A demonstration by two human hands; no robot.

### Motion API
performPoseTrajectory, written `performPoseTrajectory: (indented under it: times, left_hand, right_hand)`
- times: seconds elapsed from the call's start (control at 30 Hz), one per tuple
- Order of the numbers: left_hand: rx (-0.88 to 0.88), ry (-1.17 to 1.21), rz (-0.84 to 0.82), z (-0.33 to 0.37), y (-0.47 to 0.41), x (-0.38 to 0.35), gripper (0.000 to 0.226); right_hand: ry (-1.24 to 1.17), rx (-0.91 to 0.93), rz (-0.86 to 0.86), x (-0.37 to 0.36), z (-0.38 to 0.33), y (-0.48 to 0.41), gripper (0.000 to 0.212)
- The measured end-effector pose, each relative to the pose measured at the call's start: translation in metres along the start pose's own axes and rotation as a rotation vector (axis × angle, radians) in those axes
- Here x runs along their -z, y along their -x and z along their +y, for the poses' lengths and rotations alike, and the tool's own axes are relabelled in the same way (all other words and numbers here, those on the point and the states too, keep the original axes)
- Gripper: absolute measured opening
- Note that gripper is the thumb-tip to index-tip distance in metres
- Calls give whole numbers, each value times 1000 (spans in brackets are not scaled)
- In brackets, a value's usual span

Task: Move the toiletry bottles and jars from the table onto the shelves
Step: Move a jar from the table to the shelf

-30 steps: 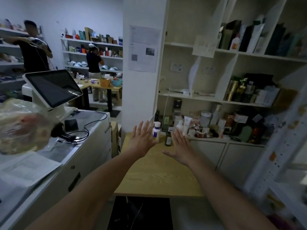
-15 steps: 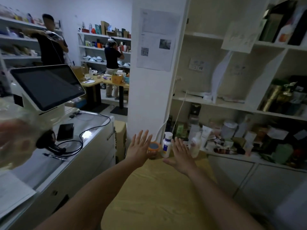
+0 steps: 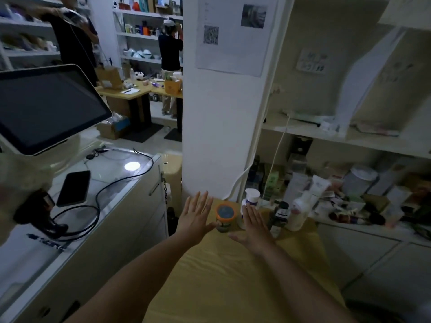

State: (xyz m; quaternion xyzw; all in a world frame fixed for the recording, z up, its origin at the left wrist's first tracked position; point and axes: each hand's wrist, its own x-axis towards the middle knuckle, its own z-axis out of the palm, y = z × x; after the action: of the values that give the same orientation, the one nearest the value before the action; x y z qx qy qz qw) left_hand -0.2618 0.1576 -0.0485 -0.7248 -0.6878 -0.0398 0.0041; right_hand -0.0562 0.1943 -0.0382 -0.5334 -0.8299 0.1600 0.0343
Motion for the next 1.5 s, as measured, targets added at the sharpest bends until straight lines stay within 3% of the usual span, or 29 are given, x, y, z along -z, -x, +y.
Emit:
performPoseTrajectory:
  times: [0.13, 0.5, 0.7, 0.8, 0.87, 1.03, 1.17, 1.33, 1.5]
  left_hand:
    - [-44, -4, -67, -20, -36, -23, 91]
    - [-214, 156, -257, -53, -119, -88, 96]
    - [-278, 272, -357, -62, -149, -125, 100]
    - [-296, 387, -390, -62, -159, -135, 100]
    - [-310, 456, -407, -61, -165, -139, 101]
    - [-256, 701, -433, -57, -178, -132, 85]
    - [-214, 768, -491, -57, -183, -133, 78]
    - [-210, 811, -512, -52, -182, -133, 74]
    - [-238, 849, -533, -46, -179, -125, 72]
  right_hand:
    - [-69, -83, -30, -13, 3, -31, 104]
    - [-236, -222, -74, -76, 26, -108, 107]
    - [-707, -397, 65, -107, 23, -136, 99]
    - [-861, -483, 158, -121, 23, -143, 108]
    - [-837, -497, 190, -125, 22, -148, 103]
    - [-794, -559, 166, -132, 19, -160, 49]
    - [-813, -542, 232, -132, 20, -154, 58]
    - [-871, -577, 130, -125, 20, -147, 65]
    - [-791, -573, 224, -119, 20, -136, 58]
